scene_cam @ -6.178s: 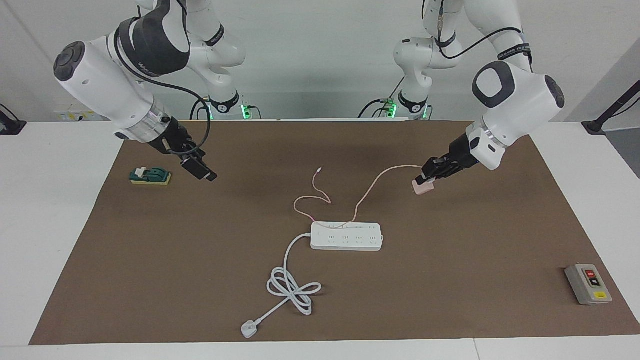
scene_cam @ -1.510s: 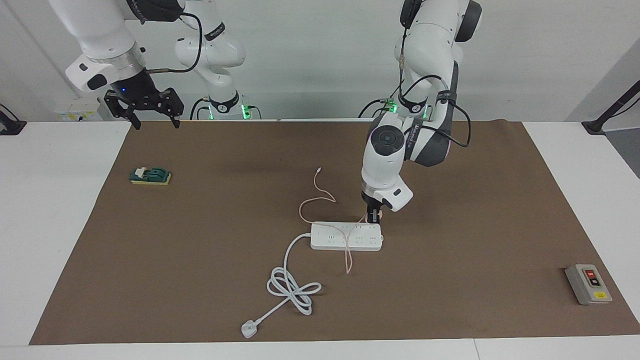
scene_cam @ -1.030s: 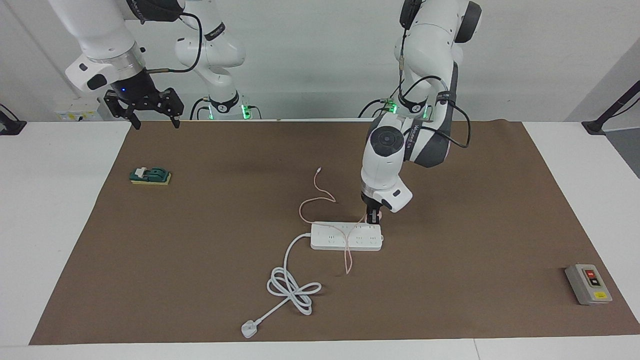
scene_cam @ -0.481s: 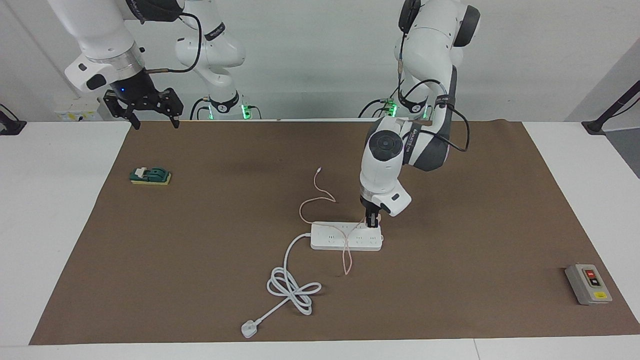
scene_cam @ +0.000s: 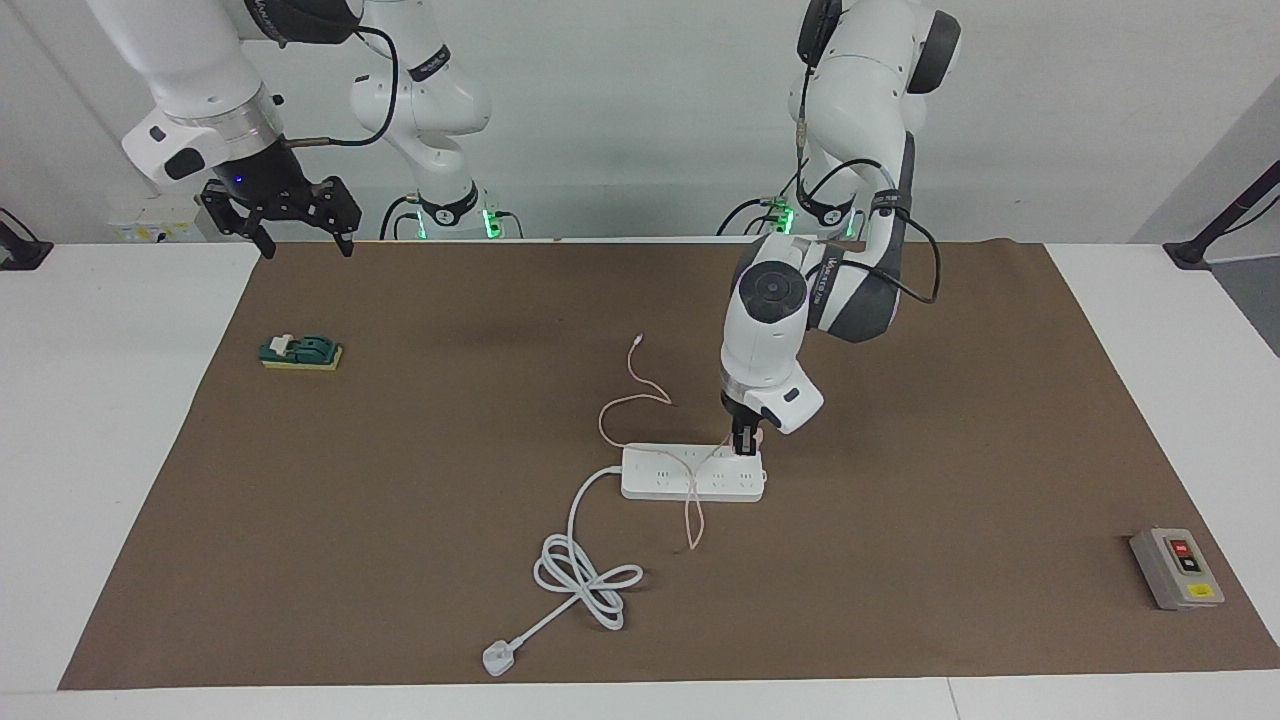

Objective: Plug charger into power strip
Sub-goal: 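Press the charger prongs into the socket with the left gripper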

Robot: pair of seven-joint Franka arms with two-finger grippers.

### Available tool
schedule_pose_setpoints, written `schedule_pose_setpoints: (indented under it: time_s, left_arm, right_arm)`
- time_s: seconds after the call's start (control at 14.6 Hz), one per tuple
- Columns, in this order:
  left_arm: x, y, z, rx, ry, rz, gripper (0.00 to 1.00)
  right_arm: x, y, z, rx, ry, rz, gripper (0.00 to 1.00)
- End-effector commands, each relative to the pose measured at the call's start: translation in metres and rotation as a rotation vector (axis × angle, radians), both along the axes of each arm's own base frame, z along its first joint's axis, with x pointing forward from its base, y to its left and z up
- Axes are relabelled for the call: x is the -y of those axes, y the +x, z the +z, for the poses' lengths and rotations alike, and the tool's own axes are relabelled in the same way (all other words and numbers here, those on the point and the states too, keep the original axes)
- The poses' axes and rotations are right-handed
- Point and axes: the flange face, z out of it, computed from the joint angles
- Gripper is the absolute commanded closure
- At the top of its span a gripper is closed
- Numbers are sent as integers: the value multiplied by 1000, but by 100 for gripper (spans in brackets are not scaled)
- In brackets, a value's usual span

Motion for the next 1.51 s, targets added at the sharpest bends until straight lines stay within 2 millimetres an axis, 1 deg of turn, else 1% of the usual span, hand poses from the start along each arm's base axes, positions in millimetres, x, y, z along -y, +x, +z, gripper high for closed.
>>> schedule_pose_setpoints:
  time_s: [0.0, 0.34, 0.55, 0.89, 1.37, 1.44]
  left_arm:
    - [-9, 8, -4, -6, 11, -10, 100]
    - [-12, 12, -5, -1, 9, -6, 100]
    - [-10, 11, -3, 0, 8, -6, 100]
    - [1, 4, -6, -11, 2, -20, 100]
    - [0, 6, -7, 6, -1, -21, 100]
    - [0, 5, -10, 5, 1, -25, 100]
  right_arm:
    - [4, -5, 1, 0, -18, -6, 0]
    - [4, -5, 1, 0, -18, -6, 0]
    - [4, -5, 1, 0, -18, -6, 0]
    - [3, -5, 1, 0, -18, -6, 0]
    - [4, -5, 1, 0, -18, -5, 0]
    - [4, -5, 2, 0, -18, -5, 0]
